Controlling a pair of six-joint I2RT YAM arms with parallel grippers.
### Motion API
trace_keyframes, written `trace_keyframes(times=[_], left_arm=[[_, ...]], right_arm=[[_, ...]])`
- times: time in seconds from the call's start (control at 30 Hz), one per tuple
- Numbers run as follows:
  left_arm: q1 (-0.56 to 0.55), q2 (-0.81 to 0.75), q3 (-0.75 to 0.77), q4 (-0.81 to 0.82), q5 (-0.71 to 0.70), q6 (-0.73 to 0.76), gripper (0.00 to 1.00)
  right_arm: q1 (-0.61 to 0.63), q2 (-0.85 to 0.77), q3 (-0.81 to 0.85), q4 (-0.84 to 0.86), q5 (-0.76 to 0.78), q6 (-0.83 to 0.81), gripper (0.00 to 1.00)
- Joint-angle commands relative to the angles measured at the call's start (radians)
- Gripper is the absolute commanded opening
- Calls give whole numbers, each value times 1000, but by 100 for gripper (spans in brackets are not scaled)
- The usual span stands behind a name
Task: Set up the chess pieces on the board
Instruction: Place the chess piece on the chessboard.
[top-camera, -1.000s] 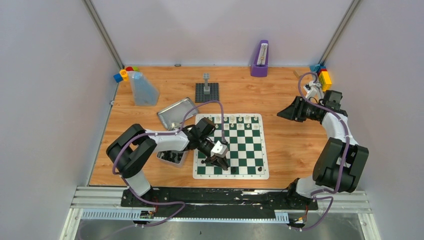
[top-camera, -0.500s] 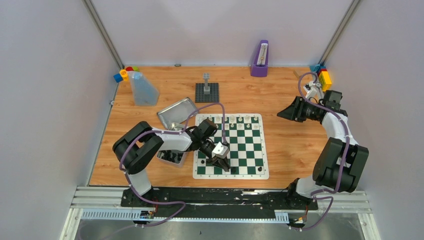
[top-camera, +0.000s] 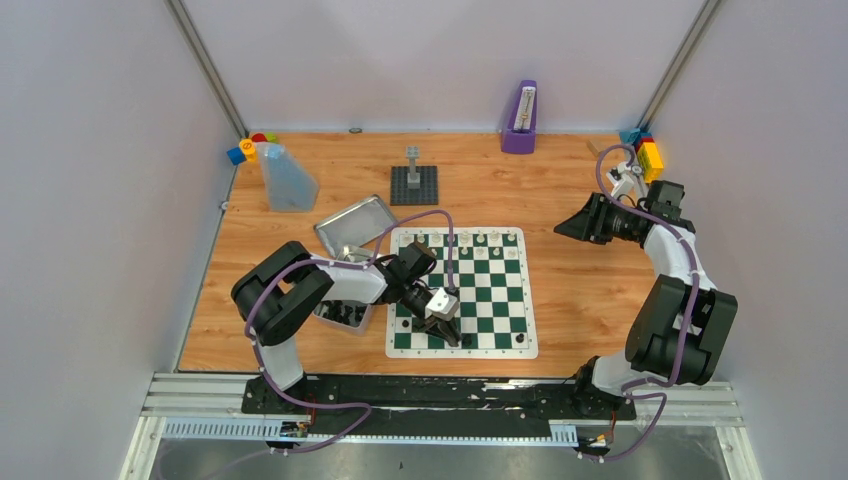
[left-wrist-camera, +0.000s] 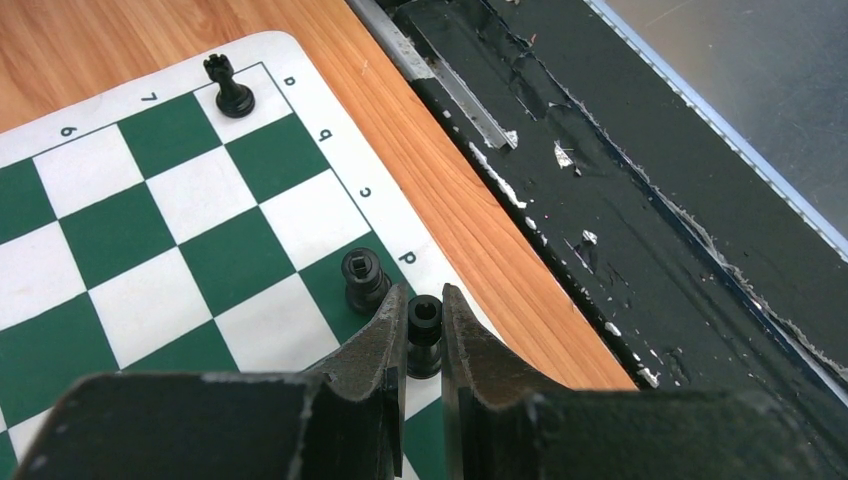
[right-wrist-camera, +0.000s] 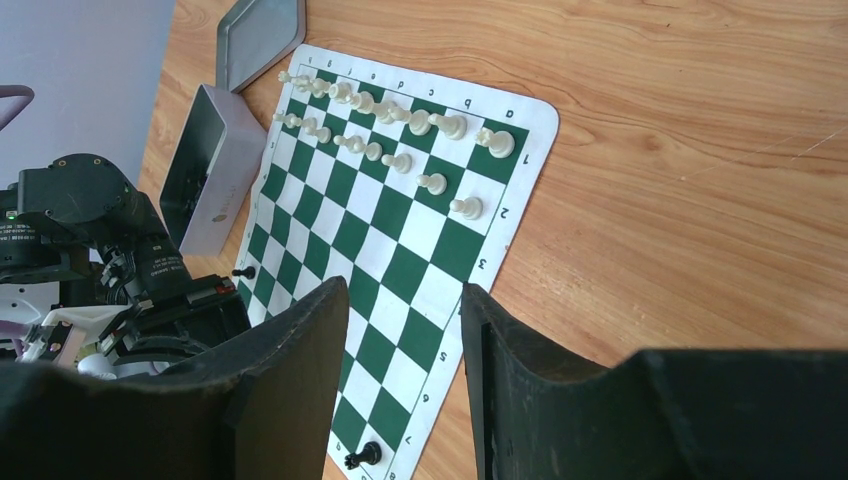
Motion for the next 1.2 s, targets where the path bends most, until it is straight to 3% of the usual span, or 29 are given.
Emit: trace_keyframes(times=[0.0,0.23,0.77,1.07,1.17], left_arm=[[-4,6,16,32,7,32,9],[-4,3,13,48,-6,25,12],[-4,-3,17,20,-18,35,32],[0,-39,24,-4,-36,44,35],[11,-72,30,-81,-39,69,36]], right_arm=[[4,3,33,9,-18,-24,46],[4,4,31,10,-19,-24,46],[4,4,30,8,-16,-25,45],[5,7,31,8,-17,-26,45],[4,9,31,8,-17,-26,45]])
